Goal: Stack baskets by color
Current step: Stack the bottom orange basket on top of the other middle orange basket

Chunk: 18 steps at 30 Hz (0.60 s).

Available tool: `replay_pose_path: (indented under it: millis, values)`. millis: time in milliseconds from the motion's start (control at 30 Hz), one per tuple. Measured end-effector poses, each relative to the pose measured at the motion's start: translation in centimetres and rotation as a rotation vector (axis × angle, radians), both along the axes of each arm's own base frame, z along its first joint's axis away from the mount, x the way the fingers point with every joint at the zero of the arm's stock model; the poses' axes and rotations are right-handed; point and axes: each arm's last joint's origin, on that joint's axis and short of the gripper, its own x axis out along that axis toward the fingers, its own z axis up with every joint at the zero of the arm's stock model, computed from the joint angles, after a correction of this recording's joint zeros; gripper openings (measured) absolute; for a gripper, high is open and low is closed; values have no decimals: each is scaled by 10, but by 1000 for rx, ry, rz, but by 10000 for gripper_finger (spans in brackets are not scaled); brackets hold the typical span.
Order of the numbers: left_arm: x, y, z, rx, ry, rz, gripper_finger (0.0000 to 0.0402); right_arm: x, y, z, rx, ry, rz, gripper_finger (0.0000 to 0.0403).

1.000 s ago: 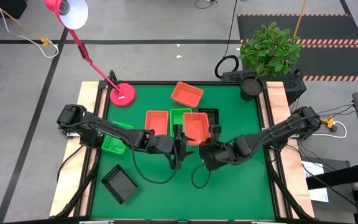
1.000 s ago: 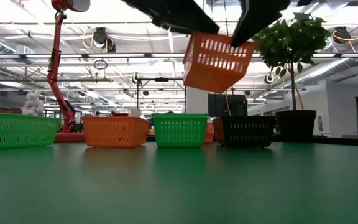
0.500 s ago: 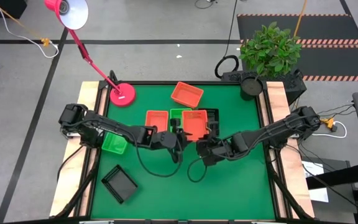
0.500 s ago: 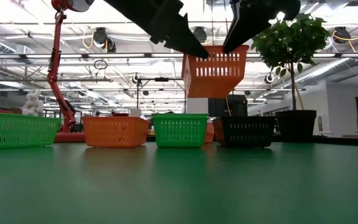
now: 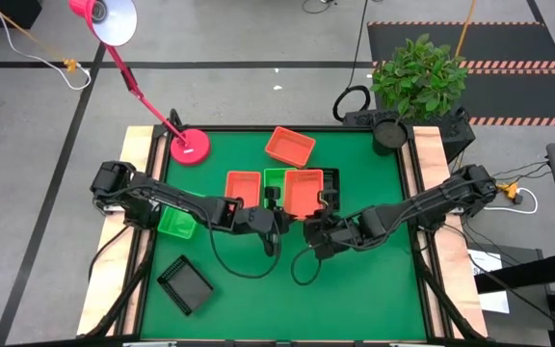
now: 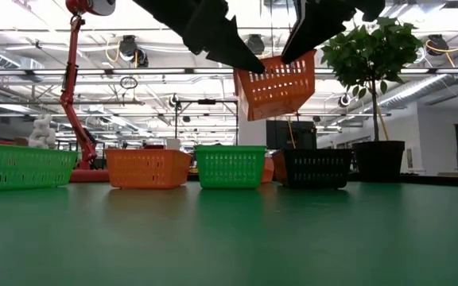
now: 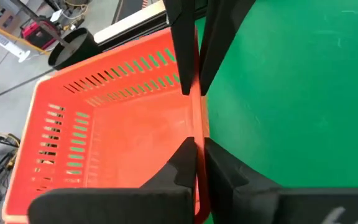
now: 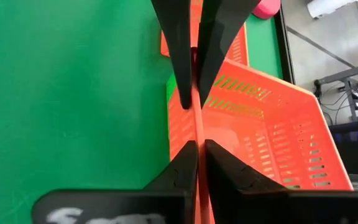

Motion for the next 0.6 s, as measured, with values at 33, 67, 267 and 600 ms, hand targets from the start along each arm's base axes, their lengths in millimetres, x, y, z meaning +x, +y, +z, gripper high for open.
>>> replay_pose_path:
  millis: [33,67,267,600]
  values:
    - [-2,0,2,0,3,-5,11,0,0,0,0,-5,-1,24]
    - [-3,-1,3,1,6,-8,9,0,1,1,0,-11,1,32]
    - [-12,-4,17,7,-7,-10,11,-1,8,3,-41,-46,4,87]
    - [-45,-8,35,57,87,57,7,-3,27,9,-152,-110,54,116]
